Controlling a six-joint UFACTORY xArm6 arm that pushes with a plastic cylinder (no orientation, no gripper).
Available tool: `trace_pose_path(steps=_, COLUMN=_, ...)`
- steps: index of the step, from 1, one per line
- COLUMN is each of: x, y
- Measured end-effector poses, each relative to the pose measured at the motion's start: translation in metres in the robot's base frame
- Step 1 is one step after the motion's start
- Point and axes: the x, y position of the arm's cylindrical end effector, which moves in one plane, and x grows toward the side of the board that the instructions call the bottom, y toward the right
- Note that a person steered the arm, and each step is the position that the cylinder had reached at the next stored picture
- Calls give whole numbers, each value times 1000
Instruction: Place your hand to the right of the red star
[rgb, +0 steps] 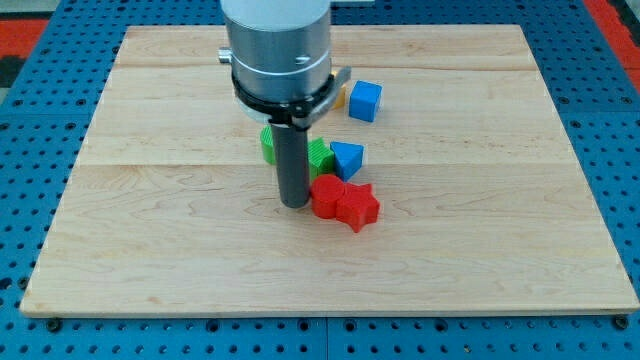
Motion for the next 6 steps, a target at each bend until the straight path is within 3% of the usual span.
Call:
trace_pose_path(steps=1, x=19, y=33)
trace_pose_path(steps=3, x=27, y=29)
trace_pose_path(steps=4, x=55, y=5)
trace_pose_path(steps=5, x=72, y=30)
trace_pose_path(steps=6, x=72, y=96)
